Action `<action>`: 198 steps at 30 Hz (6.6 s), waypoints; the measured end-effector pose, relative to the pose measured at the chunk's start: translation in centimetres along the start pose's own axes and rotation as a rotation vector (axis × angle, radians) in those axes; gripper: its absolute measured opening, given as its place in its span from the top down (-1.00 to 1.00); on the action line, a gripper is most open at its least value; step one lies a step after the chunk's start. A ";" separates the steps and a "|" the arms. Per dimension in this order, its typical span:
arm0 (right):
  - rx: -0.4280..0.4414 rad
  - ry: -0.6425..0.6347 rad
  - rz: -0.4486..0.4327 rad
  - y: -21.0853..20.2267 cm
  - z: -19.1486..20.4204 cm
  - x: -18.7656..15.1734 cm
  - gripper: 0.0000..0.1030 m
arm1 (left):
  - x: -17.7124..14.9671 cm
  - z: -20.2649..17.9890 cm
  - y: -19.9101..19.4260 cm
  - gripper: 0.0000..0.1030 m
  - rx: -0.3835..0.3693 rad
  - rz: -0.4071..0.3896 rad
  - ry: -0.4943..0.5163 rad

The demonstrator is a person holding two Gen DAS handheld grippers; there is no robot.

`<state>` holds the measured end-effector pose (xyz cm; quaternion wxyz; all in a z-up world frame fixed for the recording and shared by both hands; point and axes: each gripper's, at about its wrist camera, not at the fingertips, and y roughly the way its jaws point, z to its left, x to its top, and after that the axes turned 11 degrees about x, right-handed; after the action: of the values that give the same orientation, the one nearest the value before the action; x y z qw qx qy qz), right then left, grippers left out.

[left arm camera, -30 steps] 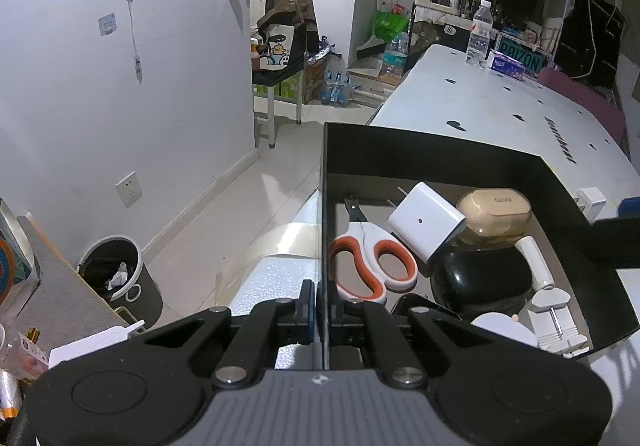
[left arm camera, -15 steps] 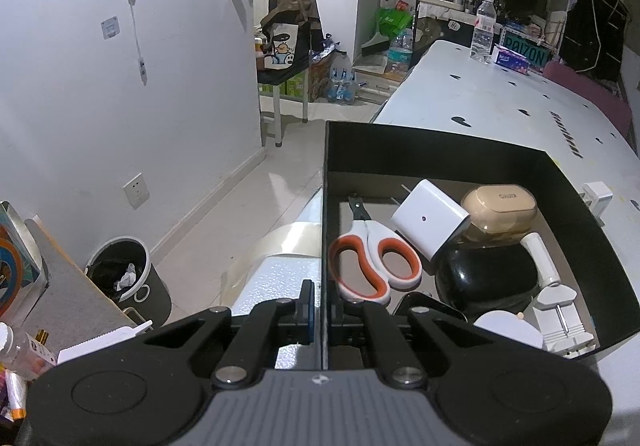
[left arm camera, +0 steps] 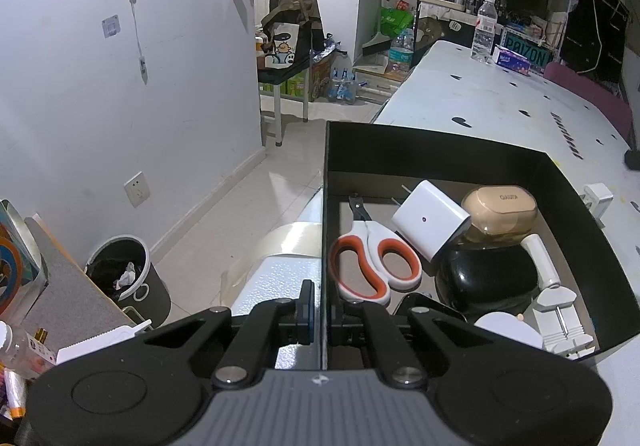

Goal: Organize rigid objects

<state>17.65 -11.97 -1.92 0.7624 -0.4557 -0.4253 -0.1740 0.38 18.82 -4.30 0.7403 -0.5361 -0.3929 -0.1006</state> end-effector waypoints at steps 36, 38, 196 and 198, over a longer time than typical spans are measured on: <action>0.080 -0.044 0.080 0.1 3.1 -0.4 -0.29 | -0.1 0.0 0.6 0.91 -0.009 0.016 -0.003; 0.105 -0.042 0.067 -0.9 4.0 -0.1 -0.29 | -0.1 0.0 0.6 0.91 -0.008 0.016 -0.003; 0.072 -0.105 0.062 -12.3 13.3 -5.5 -0.97 | -1.3 2.3 -13.7 -1.00 0.006 -0.151 0.013; 0.070 -0.108 0.062 -12.3 13.3 -5.5 -0.97 | -1.3 2.3 -13.7 -1.00 0.007 -0.152 0.014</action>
<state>-0.06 -7.84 3.33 0.7589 -0.4505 -0.4570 -0.1105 -9.40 14.95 4.91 0.7351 -0.5014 -0.4278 -0.1588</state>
